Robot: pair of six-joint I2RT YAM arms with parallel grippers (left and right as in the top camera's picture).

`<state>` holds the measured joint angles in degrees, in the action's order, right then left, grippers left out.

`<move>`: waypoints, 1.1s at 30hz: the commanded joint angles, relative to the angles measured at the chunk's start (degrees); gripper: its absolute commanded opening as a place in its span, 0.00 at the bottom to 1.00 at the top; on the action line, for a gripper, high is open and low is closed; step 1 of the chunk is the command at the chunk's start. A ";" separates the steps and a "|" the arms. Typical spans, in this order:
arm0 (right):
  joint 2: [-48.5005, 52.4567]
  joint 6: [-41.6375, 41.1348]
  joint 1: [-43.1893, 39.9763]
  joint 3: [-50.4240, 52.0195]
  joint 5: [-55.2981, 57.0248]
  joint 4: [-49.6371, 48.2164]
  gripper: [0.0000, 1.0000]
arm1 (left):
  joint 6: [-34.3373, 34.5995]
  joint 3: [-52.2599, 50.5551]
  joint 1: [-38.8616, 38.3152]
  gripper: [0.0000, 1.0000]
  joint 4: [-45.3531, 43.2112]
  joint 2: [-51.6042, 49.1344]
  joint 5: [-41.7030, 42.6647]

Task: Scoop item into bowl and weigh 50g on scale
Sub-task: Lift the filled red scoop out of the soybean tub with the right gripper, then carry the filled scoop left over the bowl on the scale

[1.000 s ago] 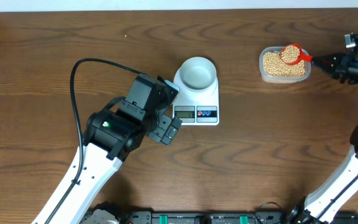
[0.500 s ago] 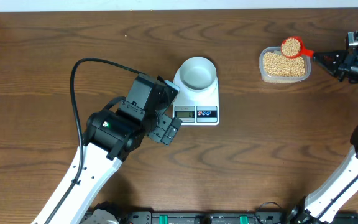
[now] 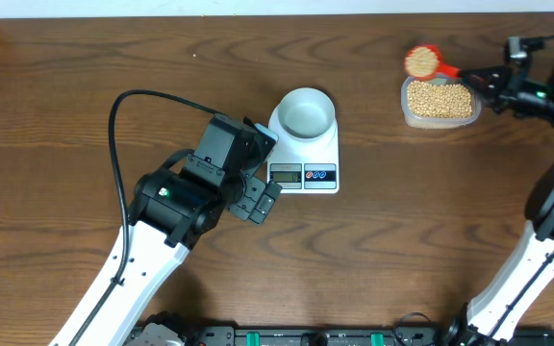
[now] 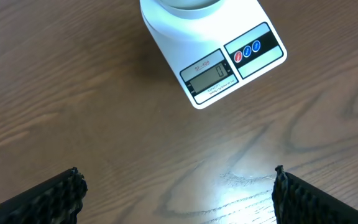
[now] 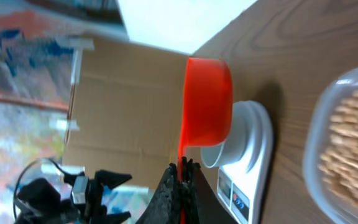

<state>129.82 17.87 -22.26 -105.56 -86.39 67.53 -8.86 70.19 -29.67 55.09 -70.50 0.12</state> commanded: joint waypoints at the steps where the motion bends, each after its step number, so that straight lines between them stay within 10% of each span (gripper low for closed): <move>1: 0.37 1.44 4.26 0.31 -3.08 -0.92 0.01 | -0.33 0.28 0.24 0.98 -0.02 0.09 0.35; 33: 0.11 -2.25 25.62 0.28 15.78 -16.09 0.01 | -0.33 0.28 0.24 0.98 -0.02 0.09 0.35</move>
<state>129.84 14.31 2.13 -105.47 -69.97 51.37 -8.86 70.19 -29.67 55.09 -70.50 0.12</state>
